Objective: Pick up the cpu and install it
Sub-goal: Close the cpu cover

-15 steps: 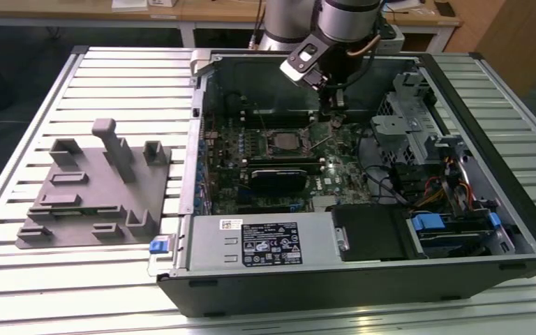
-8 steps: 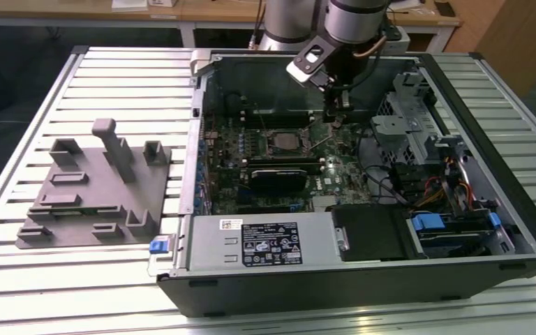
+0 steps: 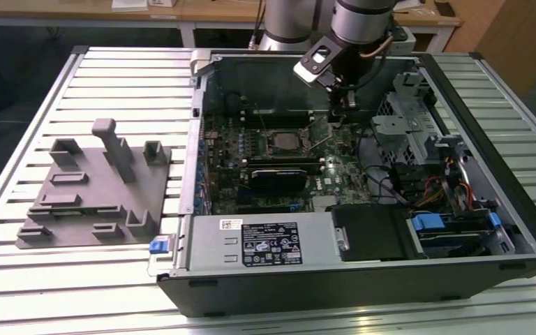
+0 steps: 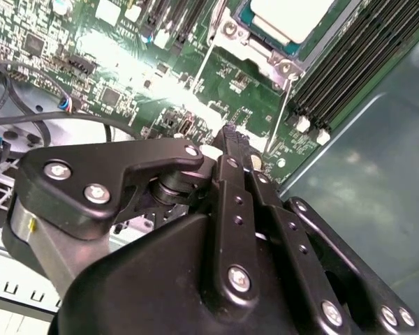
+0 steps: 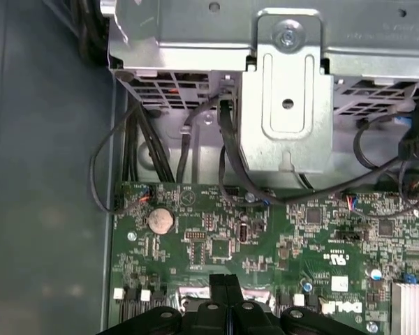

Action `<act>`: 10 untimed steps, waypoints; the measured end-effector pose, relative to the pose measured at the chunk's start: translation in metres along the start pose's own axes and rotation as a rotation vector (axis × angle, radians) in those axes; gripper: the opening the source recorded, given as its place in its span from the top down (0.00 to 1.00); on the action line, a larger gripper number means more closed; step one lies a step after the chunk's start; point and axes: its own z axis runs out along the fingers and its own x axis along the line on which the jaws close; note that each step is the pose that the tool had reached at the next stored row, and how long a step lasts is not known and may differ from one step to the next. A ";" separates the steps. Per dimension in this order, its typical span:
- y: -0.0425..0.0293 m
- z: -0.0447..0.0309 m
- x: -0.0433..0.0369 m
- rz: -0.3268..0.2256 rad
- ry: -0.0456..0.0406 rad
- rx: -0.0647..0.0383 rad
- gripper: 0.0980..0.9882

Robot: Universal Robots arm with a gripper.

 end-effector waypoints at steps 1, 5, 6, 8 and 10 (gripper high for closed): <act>0.0012 0.0003 0.0003 0.000 0.0000 0.000 0.99; 0.0060 0.0014 0.0012 0.000 -0.0005 0.002 0.99; 0.0072 0.0017 0.0014 0.000 -0.0004 0.002 0.99; 0.0115 0.0031 0.0022 0.000 -0.0001 0.003 0.99; 0.0143 0.0070 0.0029 0.000 -0.0001 0.004 0.99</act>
